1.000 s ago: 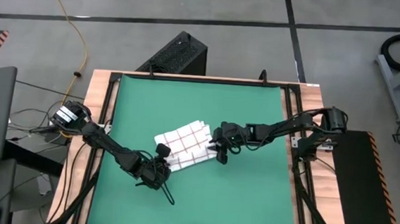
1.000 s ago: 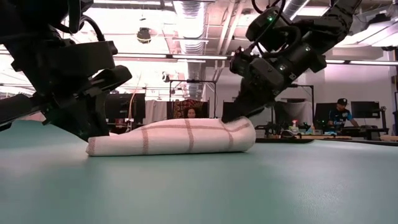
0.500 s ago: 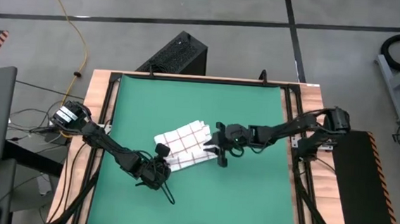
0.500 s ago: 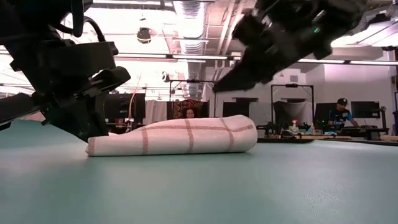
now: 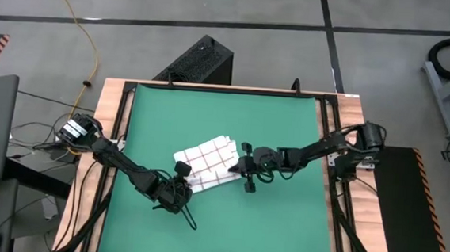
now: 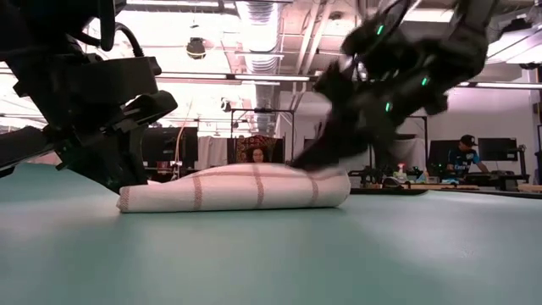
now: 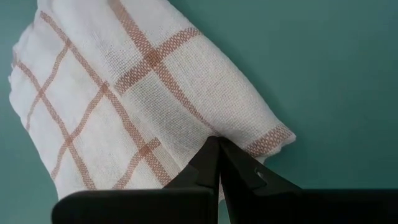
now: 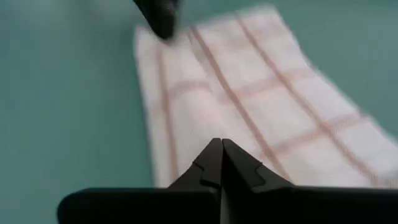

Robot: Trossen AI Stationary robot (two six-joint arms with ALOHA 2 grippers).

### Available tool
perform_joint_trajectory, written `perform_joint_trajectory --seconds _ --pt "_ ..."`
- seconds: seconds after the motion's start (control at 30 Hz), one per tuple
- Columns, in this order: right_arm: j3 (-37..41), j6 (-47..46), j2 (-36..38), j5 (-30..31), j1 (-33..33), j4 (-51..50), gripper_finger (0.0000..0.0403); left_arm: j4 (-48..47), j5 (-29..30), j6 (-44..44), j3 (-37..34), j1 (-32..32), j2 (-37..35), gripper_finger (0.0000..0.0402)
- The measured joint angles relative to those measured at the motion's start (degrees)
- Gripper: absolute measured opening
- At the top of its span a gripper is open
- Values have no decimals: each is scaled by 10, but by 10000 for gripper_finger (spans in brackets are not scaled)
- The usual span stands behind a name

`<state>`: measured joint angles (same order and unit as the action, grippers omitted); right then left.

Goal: Roll towel into tight, uniform cylinder
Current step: Roll the white towel

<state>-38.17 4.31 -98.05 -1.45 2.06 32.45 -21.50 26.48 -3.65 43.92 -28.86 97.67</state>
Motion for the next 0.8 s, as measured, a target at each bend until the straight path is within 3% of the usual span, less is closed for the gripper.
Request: perform_joint_trajectory --seconds 0.2,0.43,0.6,0.73,0.8 --pt "-1 -32 -70 -60 -46 41 18 -2 0 -12 0 0 0 0" --pt "-2 -73 -115 -63 -54 60 13 -38 19 -29 1 -28 -12 0" --pt "-2 -82 -117 -59 -48 55 15 -72 87 -30 9 -58 -73 0" --pt "-2 -84 -116 -57 -45 53 15 -38 184 -55 12 -73 -138 0" --pt "-1 -88 -116 -58 -45 56 15 41 244 -18 6 -78 -158 0"
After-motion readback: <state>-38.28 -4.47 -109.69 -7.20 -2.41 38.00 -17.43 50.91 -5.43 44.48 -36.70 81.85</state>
